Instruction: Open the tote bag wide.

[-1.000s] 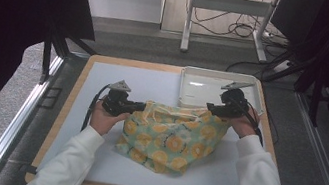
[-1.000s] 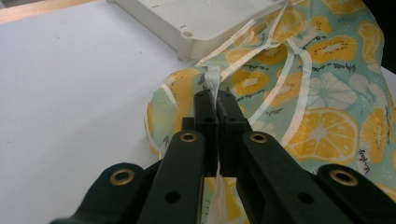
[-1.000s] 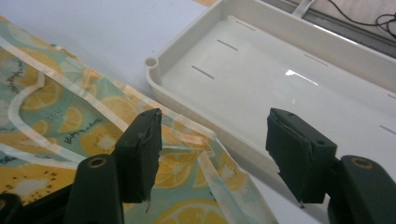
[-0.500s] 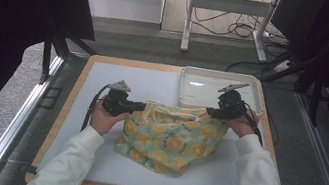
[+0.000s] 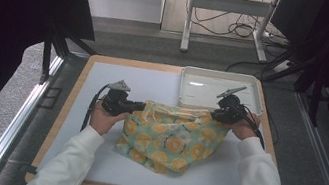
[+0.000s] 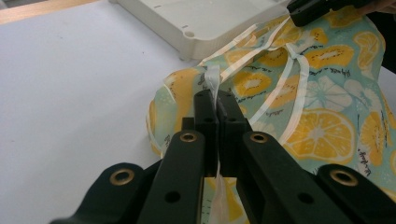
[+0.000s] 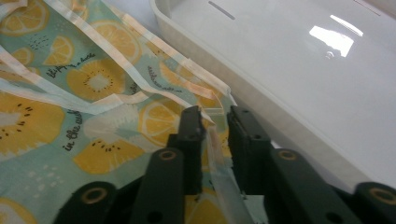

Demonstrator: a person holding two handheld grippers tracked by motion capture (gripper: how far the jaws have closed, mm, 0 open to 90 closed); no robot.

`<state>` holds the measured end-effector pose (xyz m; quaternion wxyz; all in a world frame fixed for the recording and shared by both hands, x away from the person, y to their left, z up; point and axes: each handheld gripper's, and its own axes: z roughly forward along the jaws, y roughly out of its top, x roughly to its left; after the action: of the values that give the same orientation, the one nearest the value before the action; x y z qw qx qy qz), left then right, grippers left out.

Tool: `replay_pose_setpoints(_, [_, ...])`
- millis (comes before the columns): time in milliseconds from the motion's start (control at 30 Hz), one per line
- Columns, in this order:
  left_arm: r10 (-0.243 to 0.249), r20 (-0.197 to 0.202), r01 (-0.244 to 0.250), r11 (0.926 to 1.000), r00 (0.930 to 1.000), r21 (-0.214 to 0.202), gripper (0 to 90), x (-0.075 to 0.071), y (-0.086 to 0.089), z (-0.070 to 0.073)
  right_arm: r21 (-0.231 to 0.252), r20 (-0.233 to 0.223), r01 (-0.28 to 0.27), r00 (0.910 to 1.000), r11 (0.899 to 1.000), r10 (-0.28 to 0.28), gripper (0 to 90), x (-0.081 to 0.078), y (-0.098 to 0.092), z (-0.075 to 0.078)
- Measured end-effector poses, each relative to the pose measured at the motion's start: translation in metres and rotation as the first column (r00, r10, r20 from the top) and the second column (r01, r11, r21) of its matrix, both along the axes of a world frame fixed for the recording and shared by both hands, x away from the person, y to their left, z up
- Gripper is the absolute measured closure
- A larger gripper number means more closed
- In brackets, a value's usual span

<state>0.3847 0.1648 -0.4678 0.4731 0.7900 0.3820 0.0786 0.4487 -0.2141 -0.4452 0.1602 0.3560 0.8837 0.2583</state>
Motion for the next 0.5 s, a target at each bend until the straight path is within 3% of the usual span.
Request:
replay_pose_setpoints(200, [0.001, 0.002, -0.001, 1.0000, 1.0000, 0.000, 89.6, -0.0001, 0.0009, 0.0004, 0.018, -0.001, 0.013, 0.9999, 1.000, -0.013, 87.7, -0.0001, -0.0037, 0.0008])
replay_pose_setpoints(500, [0.002, 0.002, -0.002, 1.0000, 1.0000, 0.001, 89.6, 0.0002, 0.0012, 0.0003, 0.044, 0.012, 0.013, 0.9998, 0.999, -0.013, 88.9, -0.0006, -0.0080, 0.0039])
